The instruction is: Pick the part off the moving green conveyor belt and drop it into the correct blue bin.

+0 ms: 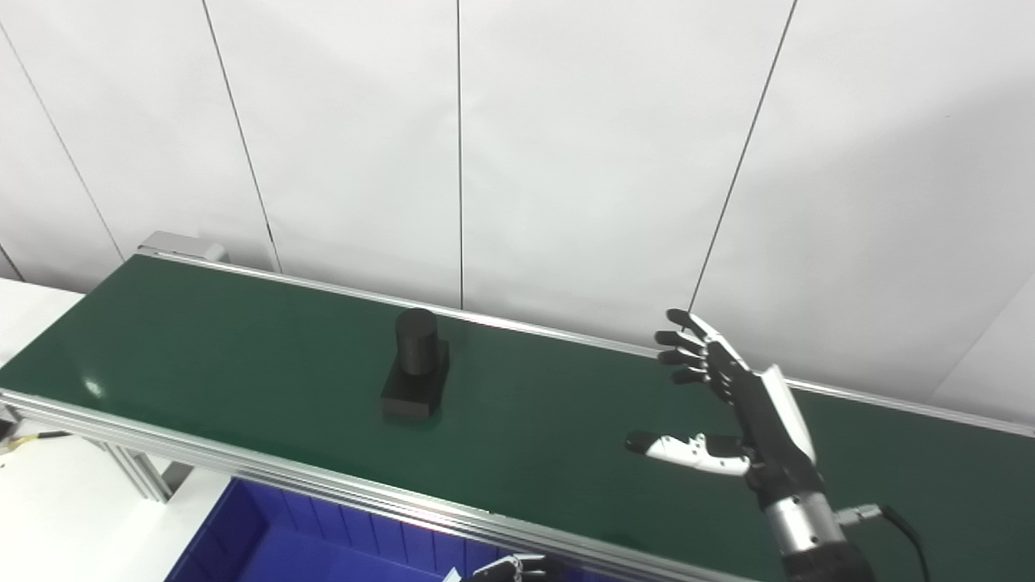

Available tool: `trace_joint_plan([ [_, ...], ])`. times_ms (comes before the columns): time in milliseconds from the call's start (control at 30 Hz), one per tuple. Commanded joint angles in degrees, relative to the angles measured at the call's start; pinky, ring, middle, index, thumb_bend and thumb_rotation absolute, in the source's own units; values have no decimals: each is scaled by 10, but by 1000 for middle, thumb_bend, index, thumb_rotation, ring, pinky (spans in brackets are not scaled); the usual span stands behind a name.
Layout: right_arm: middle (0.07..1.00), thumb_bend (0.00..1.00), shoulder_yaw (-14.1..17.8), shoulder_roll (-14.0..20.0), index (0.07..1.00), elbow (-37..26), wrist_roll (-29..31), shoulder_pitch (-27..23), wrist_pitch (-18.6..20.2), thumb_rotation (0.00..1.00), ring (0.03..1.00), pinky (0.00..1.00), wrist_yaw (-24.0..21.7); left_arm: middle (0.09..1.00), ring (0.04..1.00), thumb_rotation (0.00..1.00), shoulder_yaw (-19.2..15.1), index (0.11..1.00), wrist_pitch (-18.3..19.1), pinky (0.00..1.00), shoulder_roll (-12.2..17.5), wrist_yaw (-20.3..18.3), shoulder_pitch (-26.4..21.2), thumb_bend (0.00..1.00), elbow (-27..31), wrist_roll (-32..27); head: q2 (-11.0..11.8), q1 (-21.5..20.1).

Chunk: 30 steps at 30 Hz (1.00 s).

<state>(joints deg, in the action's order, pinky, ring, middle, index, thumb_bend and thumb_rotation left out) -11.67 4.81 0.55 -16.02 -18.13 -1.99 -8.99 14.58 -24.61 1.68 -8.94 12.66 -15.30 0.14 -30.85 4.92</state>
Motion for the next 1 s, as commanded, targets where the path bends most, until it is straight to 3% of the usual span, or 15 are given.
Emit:
trace_joint_plan([
  [0,812,814,-1,-13,888,4,-9,-33,15,345,764,674,12,710,673,239,1,726,-23,626,0,-5,-10,869,8,2,-3,-4],
  [333,802,826,-28,-45,896,77,-44,-101,33,409,785,740,18,709,679,260,-4,726,-23,638,-11,-4,-11,853,6,-1,-4,-11],
  [600,807,811,-49,-67,898,142,-65,-155,64,392,781,693,15,693,668,275,0,715,-23,624,-14,3,-12,867,4,6,-5,-16],
  [767,805,827,-57,-79,889,188,-76,-181,67,391,754,606,22,677,658,270,6,702,-23,619,-16,9,-13,859,4,12,-6,-17],
  [967,815,831,-70,-92,894,259,-88,-223,64,390,758,638,28,664,646,259,17,684,-23,608,-19,19,-15,855,4,15,-8,-16],
])
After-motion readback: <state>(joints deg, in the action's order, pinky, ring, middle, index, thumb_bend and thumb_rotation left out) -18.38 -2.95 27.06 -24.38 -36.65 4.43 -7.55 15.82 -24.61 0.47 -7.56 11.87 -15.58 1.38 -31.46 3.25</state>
